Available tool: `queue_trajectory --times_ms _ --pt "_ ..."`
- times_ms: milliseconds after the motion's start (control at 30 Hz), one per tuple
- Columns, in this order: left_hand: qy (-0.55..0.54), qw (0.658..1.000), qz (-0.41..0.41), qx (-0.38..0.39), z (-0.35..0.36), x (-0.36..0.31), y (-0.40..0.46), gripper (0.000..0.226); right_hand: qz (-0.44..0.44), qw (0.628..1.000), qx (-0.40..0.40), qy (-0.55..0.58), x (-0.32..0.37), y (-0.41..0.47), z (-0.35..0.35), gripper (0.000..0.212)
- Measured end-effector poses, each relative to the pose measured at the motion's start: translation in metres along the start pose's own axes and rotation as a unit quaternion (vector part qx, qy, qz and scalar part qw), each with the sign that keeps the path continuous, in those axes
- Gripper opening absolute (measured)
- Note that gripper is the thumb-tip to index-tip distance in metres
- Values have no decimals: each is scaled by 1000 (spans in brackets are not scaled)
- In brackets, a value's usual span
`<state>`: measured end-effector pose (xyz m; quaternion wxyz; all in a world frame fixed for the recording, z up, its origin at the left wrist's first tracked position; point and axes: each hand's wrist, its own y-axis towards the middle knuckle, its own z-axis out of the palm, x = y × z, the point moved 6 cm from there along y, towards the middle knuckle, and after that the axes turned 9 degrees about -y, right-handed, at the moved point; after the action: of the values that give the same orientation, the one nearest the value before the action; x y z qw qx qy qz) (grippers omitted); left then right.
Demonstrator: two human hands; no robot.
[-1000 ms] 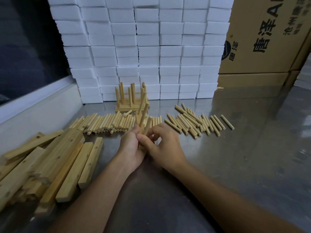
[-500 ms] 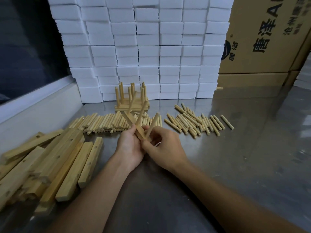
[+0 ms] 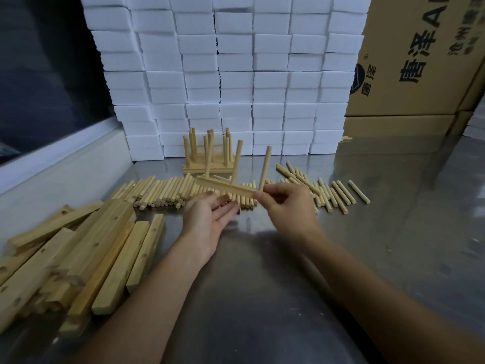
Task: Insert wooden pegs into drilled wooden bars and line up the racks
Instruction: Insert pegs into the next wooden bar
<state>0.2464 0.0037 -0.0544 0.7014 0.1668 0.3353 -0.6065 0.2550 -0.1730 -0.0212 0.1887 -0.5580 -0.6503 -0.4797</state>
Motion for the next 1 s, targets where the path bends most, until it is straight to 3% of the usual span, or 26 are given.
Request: queue_trajectory --times_ms 67,167,233,433,667,1000 --pt "152 982 101 -38 -8 -16 2 20 17 1000 -15 -10 -2 11 -7 12" --pt "427 869 248 -32 -7 -32 -3 23 26 999 -30 -36 -4 38 -14 17" --pt "507 815 279 -30 -6 -34 -3 25 13 997 -31 -66 -5 60 -12 21" --pt "480 844 227 -82 -14 -34 5 27 3 992 -30 -124 -16 110 8 18" --pt "538 810 213 -96 -14 -29 7 22 -11 985 26 -171 -31 135 37 8" --pt "563 790 215 -114 -11 -29 5 22 -40 971 108 -211 -25 150 79 14"
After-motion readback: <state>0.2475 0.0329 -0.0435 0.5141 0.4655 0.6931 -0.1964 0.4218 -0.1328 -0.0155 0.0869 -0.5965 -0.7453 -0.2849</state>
